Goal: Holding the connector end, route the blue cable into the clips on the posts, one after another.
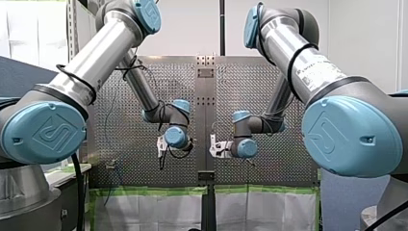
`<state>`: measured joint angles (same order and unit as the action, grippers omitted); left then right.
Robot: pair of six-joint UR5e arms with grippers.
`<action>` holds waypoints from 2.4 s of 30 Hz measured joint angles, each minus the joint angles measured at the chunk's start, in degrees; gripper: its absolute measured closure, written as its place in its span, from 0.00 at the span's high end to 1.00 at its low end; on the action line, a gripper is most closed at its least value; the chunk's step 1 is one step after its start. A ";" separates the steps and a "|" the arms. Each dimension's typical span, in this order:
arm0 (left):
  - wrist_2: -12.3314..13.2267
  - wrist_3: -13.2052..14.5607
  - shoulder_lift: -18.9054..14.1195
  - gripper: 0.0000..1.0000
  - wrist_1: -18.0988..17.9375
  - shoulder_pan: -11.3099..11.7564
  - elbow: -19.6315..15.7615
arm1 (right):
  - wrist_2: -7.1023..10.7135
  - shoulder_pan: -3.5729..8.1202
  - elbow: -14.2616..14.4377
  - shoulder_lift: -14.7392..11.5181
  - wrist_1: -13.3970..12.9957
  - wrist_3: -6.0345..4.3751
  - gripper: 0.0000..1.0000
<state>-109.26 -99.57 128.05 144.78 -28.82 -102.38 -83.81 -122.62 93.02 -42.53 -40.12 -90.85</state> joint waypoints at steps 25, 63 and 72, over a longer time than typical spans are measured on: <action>-0.89 -1.04 8.38 0.00 -10.22 -5.09 -0.04 | -2.99 3.44 8.10 6.09 -12.87 0.51 0.00; -0.38 -5.41 13.92 0.00 -11.14 -13.08 5.23 | 3.02 15.72 17.96 4.82 -20.63 1.26 0.00; -2.40 -5.71 16.90 0.00 -8.80 -14.82 10.28 | 4.58 17.22 17.96 4.85 -20.73 2.12 0.00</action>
<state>-111.66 -105.28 144.95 135.98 -43.64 -92.10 -79.23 -105.40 110.97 -37.68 -60.85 -88.74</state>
